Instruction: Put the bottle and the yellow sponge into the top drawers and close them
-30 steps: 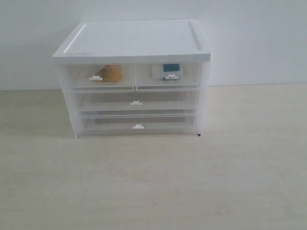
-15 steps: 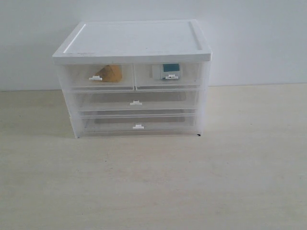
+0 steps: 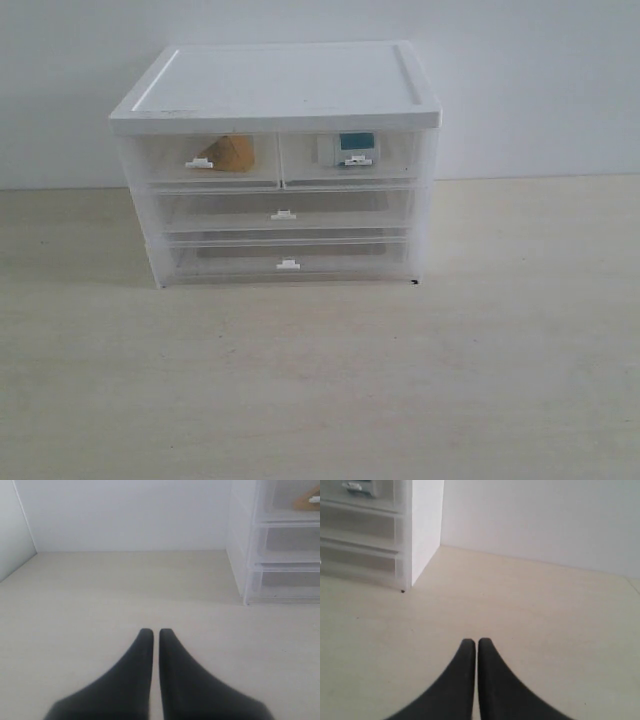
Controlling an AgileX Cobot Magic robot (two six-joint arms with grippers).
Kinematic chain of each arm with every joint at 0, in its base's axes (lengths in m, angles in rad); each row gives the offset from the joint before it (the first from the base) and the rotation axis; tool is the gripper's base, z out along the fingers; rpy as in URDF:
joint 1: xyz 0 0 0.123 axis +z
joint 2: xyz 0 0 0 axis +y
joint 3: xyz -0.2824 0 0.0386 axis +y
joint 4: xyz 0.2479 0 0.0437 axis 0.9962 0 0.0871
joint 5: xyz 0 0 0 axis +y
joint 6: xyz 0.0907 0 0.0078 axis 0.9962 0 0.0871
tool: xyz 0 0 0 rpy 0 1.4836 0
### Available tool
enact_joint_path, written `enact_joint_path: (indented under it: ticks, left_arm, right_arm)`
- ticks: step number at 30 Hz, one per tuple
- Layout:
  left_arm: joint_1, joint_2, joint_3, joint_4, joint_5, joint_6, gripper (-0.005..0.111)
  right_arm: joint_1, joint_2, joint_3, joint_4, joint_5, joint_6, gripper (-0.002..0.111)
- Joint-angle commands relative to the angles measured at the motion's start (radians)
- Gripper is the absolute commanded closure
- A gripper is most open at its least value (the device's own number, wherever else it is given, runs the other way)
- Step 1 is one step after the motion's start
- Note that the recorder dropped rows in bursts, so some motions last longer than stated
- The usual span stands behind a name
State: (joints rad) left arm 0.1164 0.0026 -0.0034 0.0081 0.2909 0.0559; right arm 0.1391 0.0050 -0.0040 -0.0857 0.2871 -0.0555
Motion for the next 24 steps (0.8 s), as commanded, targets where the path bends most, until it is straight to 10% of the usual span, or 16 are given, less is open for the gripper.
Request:
enact_joint_path:
  ticks: [1,24]
  left_arm:
    - [0.003,-0.003,0.003,0.001,0.001,0.005,0.103]
    - [0.003,-0.003,0.003,0.001,0.001,0.005,0.103]
  right_arm:
    - [0.0,-0.005,0.004,0.002,0.024,0.047,0.108]
    - [0.0,-0.005,0.004,0.002,0.037,0.101,0.108]
